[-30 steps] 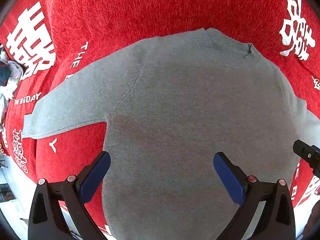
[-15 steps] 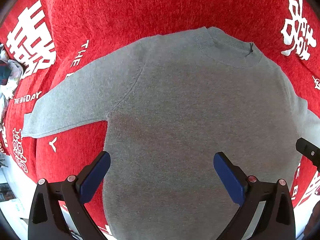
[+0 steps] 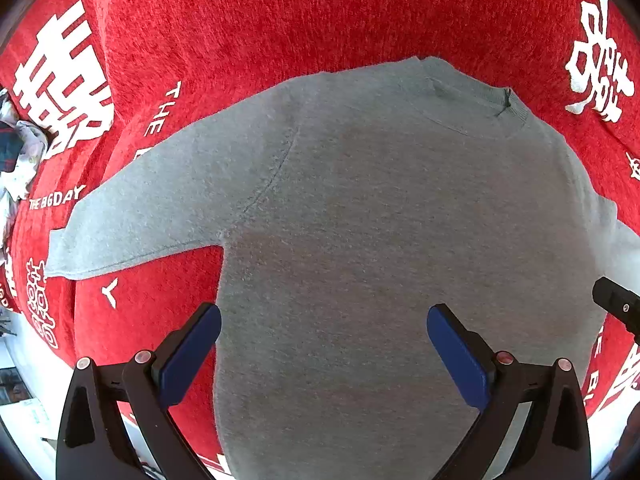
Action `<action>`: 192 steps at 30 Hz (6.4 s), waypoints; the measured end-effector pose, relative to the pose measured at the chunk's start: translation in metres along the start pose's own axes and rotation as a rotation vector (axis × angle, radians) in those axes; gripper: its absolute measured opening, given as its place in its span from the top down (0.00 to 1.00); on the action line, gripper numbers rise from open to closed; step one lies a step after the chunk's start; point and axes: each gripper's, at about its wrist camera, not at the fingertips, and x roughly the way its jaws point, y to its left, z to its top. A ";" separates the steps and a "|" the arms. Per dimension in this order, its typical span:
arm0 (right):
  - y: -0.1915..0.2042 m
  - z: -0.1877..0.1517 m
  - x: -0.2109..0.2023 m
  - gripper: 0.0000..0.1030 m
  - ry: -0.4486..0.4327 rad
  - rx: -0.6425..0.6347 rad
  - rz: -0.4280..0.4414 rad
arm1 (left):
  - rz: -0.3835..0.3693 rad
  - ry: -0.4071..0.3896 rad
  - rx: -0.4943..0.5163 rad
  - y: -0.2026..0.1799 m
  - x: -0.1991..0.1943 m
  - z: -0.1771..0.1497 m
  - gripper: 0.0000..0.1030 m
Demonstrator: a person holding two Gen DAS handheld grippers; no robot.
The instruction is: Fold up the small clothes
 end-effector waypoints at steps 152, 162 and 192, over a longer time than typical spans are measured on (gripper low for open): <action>-0.003 0.070 0.042 0.91 -0.189 0.203 0.289 | -0.239 -0.147 -0.147 0.078 0.040 0.116 0.90; -0.051 0.070 0.067 0.51 -0.088 0.245 0.207 | -0.103 -0.166 -0.193 0.109 0.020 0.094 0.60; 0.004 0.015 0.068 0.48 -0.039 0.333 0.430 | 0.033 -0.170 -0.006 0.083 0.043 0.018 0.09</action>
